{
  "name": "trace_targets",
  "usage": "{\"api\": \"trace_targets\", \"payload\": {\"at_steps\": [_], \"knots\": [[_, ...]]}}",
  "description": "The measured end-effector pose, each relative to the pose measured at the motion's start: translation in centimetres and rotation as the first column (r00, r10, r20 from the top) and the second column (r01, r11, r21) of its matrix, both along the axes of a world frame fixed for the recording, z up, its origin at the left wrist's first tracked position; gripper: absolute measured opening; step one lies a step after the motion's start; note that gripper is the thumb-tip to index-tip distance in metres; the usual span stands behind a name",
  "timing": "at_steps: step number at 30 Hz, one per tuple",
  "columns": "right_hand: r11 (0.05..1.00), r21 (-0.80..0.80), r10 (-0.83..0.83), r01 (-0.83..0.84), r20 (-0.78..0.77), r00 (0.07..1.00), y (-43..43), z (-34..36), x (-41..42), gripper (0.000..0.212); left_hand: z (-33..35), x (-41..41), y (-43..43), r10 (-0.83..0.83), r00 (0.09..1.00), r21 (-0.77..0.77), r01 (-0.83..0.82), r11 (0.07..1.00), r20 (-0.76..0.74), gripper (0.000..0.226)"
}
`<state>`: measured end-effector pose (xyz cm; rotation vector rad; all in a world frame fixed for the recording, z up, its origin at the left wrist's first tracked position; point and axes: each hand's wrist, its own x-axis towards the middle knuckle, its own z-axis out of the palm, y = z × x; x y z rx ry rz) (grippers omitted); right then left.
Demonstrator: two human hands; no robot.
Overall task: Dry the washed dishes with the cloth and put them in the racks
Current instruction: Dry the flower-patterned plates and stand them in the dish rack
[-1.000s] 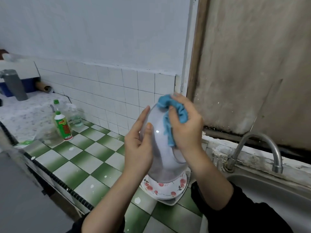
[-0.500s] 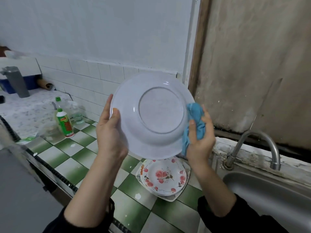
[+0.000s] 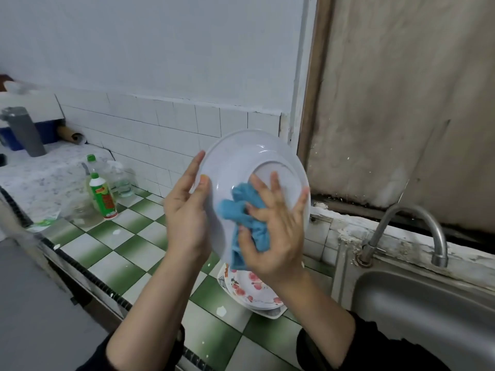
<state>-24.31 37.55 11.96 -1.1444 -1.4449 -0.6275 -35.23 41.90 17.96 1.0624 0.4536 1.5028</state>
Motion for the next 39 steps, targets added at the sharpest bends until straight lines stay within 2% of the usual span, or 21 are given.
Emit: {"api": "trace_targets", "payload": {"at_steps": [3, 4, 6, 9, 11, 12, 13, 14, 15, 16, 17, 18, 21, 23, 24, 26, 34, 36, 37, 38, 39], "knots": [[0.997, -0.011, 0.058, -0.07, -0.451, 0.891, 0.2, 0.2, 1.8, 0.054, 0.0, -1.1, 0.0, 0.045, 0.999, 0.014, -0.045, 0.999, -0.013, 0.038], [0.993, -0.005, 0.1, -0.121, -0.523, 0.846, 0.5, 0.8, 2.2, 0.055, 0.0, -1.3, -0.1, 0.049, 0.999, 0.025, -0.048, 0.999, -0.024, 0.038], [0.983, 0.005, 0.161, -0.183, -0.5, 0.851, 0.7, 1.6, 2.3, 0.048, 0.2, -1.2, -0.4, 0.066, 0.997, 0.053, -0.063, 0.997, -0.046, 0.038], [0.984, -0.056, 0.155, -0.169, -0.201, 0.967, 0.0, 1.5, 0.8, 0.045, 0.6, -1.2, -0.7, 0.079, 0.995, 0.088, -0.073, 0.993, -0.059, 0.037], [0.987, -0.084, 0.134, -0.135, -0.023, 0.991, -0.5, 0.3, 0.8, 0.043, 0.8, -1.7, -0.6, 0.102, 0.994, 0.075, -0.1, 0.992, -0.026, 0.037], [0.992, -0.078, 0.101, -0.104, -0.039, 0.994, -0.7, 0.0, 1.0, 0.042, 0.7, -2.0, -0.4, 0.116, 0.993, 0.065, -0.115, 0.991, -0.004, 0.037], [0.993, -0.067, 0.078, -0.092, -0.188, 0.979, -0.4, -0.5, 1.6, 0.04, 0.6, -2.2, -0.3, 0.12, 0.993, 0.057, -0.12, 0.991, 0.011, 0.038], [0.991, -0.061, 0.076, -0.115, -0.443, 0.894, 0.0, -0.2, 2.5, 0.04, 0.5, -2.2, -0.3, 0.112, 0.994, 0.058, -0.113, 0.992, 0.016, 0.038], [0.983, -0.043, 0.1, -0.178, -0.689, 0.717, 0.3, 1.0, 3.1, 0.046, 0.3, -2.2, -0.3, 0.099, 0.995, 0.069, -0.099, 0.993, 0.0, 0.038], [0.97, -0.023, 0.118, -0.242, -0.826, 0.551, 0.6, 2.4, 4.0, 0.054, 0.2, -2.0, -0.6, 0.082, 0.996, 0.087, -0.079, 0.993, -0.031, 0.038], [0.957, -0.016, 0.131, -0.291, -0.868, 0.478, 1.2, 3.7, 5.0, 0.058, -0.1, -1.7, -0.8, 0.058, 0.996, 0.11, -0.05, 0.993, -0.07, 0.037], [0.951, -0.066, 0.104, -0.301, -0.851, 0.515, 1.5, 4.9, 5.6, 0.054, -0.3, -1.4, -1.2, 0.032, 0.993, 0.135, -0.017, 0.991, -0.113, 0.037], [0.949, -0.248, 0.015, -0.193, -0.577, 0.817, 1.7, 7.6, 3.7, 0.045, -0.8, -0.1, -2.5, 0.019, 0.982, 0.202, 0.02, 0.979, -0.188, 0.032], [0.955, -0.282, 0.026, -0.09, -0.223, 0.974, 1.3, 6.7, 0.5, 0.044, -1.0, 0.5, -2.6, 0.047, 0.991, 0.171, -0.024, 0.985, -0.127, 0.02], [0.966, -0.257, 0.018, -0.023, -0.022, 1.0, 1.1, 5.6, -0.9, 0.046, -1.1, 0.6, -2.5, 0.066, 0.995, 0.126, -0.057, 0.99, -0.073, 0.017], [0.981, -0.186, -0.009, 0.053, 0.232, 0.973, 0.7, 3.2, -2.3, 0.049, -1.3, 0.5, -2.1, 0.12, 0.993, 0.046, -0.12, 0.992, 0.013, 0.025], [0.995, 0.091, -0.003, -0.046, 0.473, 0.881, 1.1, -4.3, 2.2, 0.041, -2.3, 0.3, -1.6, 0.318, 0.948, -0.065, -0.317, 0.946, 0.003, 0.027], [0.995, 0.091, 0.003, -0.044, 0.409, 0.913, 1.1, -6.1, 3.4, 0.036, -1.8, -0.5, -0.7, 0.393, 0.919, -0.054, -0.393, 0.918, 0.003, 0.029], [0.996, 0.069, 0.041, -0.06, 0.259, 0.965, 1.0, -6.5, 3.7, 0.035, -1.4, -0.9, -0.4, 0.393, 0.919, -0.054, -0.391, 0.919, 0.032, 0.029], [0.992, 0.032, 0.118, -0.119, 0.017, 0.993, 0.8, -6.5, 3.9, 0.036, -1.1, -1.3, -0.1, 0.366, 0.929, -0.053, -0.363, 0.93, 0.061, 0.028], [0.977, 0.007, 0.206, -0.212, -0.27, 0.941, 0.6, -6.0, 4.1, 0.041, -0.8, -1.6, 0.0, 0.33, 0.941, -0.042, -0.328, 0.944, 0.074, 0.027]]}}
